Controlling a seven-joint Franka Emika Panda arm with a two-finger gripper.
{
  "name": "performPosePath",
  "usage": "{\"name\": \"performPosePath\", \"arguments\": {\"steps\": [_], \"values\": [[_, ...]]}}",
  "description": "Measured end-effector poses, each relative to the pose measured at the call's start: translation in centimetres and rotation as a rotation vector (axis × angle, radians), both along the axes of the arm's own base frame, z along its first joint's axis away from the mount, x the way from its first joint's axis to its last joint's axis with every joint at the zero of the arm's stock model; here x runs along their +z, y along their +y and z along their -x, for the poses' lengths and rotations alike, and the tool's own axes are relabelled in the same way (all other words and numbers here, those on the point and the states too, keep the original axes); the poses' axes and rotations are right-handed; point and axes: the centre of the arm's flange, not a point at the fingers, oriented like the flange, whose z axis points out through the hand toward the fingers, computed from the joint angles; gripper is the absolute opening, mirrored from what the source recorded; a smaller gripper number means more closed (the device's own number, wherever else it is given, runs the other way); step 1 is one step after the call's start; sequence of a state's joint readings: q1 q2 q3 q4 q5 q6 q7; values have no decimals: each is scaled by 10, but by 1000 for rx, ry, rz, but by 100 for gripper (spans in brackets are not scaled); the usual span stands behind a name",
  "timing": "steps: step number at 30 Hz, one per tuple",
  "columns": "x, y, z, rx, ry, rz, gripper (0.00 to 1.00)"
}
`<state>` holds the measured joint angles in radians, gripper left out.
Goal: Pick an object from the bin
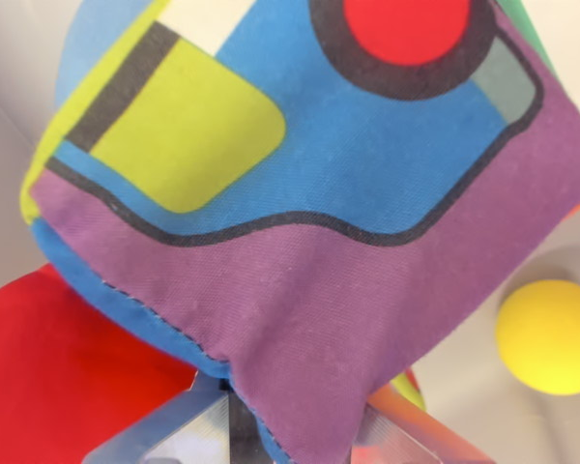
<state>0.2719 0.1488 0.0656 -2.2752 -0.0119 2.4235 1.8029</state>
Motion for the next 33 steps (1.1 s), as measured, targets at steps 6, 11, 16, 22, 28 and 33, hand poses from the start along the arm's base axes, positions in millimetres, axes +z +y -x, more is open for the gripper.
{"name": "performPosePath", "arguments": {"steps": [6,11,16,22,28,33], "values": [[24,0,0,0,-1,1,0],[47,0,0,0,-1,1,0],[68,0,0,0,-2,1,0],[93,0,0,0,-2,1,0],[116,0,-1,0,-2,2,0],[135,1,-1,0,-3,2,0]]}}
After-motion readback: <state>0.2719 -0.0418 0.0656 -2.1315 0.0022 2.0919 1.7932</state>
